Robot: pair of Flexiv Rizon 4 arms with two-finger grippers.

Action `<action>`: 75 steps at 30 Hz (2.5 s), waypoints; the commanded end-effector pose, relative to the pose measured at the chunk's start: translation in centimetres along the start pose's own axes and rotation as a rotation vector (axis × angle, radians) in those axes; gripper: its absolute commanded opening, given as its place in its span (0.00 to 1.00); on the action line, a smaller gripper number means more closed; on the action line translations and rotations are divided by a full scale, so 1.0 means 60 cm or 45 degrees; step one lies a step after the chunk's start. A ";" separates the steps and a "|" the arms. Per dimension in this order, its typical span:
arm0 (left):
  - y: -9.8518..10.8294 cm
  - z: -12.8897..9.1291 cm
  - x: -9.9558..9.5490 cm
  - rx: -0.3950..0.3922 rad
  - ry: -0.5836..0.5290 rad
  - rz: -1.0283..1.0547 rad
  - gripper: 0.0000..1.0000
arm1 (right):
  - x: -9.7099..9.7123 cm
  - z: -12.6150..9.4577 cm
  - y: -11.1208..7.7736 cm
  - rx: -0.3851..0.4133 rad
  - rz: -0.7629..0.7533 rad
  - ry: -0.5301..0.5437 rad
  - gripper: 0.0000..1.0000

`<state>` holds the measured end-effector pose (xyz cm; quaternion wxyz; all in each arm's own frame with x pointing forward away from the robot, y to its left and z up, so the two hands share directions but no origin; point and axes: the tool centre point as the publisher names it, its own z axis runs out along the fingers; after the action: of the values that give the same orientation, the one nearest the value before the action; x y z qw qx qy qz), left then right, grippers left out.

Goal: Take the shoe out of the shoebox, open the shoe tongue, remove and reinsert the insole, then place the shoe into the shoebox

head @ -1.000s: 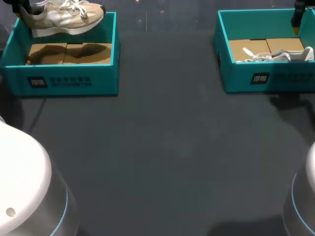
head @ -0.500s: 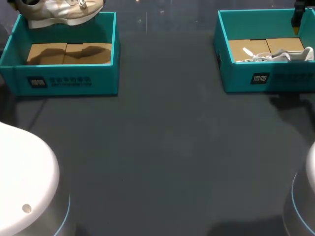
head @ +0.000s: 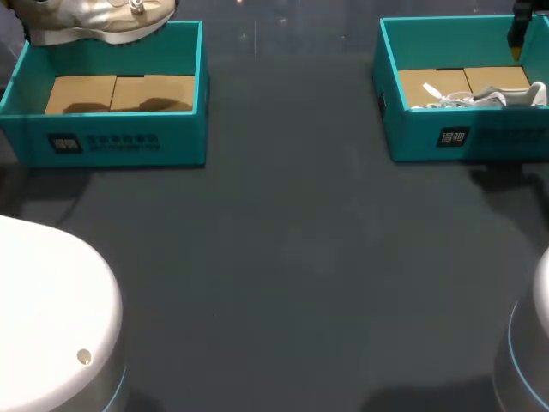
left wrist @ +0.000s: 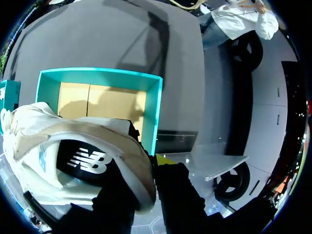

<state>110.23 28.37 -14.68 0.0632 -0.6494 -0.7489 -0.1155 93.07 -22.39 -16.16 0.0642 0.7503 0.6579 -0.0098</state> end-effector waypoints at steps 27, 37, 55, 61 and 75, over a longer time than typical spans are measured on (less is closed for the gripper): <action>-0.328 -0.080 -0.093 -0.150 0.073 0.108 0.00 | 0.000 0.000 -0.001 -0.001 0.001 -0.002 1.00; -0.465 -0.104 -0.154 -0.190 0.055 0.220 0.00 | 0.000 0.000 -0.001 -0.001 0.001 -0.002 1.00; -0.568 -0.116 -0.196 -0.179 0.069 0.328 0.00 | 0.000 0.000 -0.001 -0.001 0.001 -0.002 1.00; -0.568 -0.116 -0.196 -0.179 0.069 0.328 0.00 | 0.000 0.000 -0.001 -0.001 0.001 -0.002 1.00; -0.635 -0.069 -0.275 -0.113 0.125 0.362 0.00 | 0.000 0.000 -0.001 -0.001 0.001 -0.002 1.00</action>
<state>75.09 8.18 -17.24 0.0795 -0.7490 -0.6389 -0.1563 93.06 -22.38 -16.16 0.0642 0.7503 0.6579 -0.0098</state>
